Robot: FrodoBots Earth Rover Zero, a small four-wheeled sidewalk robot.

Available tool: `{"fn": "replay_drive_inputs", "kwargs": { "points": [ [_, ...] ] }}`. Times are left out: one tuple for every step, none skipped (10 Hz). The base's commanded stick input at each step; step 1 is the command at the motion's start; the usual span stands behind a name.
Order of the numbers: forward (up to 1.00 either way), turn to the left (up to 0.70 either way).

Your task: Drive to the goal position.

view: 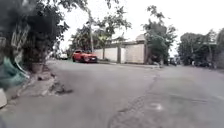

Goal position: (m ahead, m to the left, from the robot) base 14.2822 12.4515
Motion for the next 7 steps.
{"fn": "replay_drive_inputs", "kwargs": {
  "points": [
    [1.0, 0.01],
    [1.0, 0.05],
    [1.0, 0.05],
    [1.0, 0.17],
    [1.0, 0.01],
    [1.0, 0.03],
    [1.0, 0.05]
  ]
}}
